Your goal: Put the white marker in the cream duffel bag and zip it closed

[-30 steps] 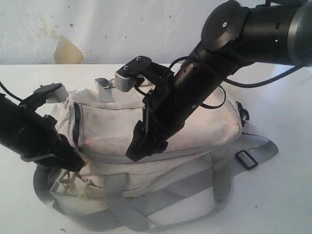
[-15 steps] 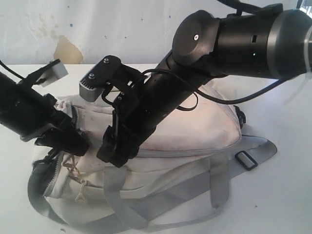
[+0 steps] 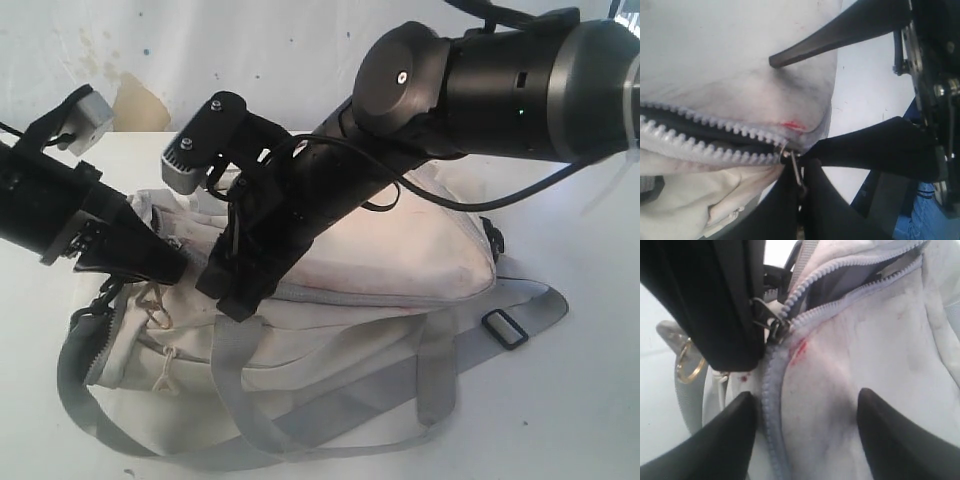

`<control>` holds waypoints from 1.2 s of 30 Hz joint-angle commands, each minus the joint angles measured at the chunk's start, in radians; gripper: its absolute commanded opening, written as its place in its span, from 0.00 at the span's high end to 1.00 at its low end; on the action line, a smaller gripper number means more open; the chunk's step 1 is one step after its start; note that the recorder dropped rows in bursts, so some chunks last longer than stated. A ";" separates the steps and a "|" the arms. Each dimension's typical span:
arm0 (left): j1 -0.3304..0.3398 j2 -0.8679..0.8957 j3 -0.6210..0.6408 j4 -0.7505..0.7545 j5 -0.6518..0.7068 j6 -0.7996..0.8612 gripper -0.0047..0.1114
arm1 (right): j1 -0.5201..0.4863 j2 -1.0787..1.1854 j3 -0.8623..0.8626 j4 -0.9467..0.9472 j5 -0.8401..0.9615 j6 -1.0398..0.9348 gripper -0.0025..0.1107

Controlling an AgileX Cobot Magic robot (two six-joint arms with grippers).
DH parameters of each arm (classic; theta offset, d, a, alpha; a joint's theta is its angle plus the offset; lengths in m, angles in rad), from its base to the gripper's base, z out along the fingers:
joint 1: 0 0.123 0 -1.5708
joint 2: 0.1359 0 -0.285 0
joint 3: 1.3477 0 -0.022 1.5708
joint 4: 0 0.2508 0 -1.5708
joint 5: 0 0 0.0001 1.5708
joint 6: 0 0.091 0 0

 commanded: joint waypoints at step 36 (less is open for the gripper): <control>0.252 0.087 -0.002 -0.287 0.023 0.001 0.96 | 0.001 -0.007 0.000 -0.380 0.058 0.201 0.98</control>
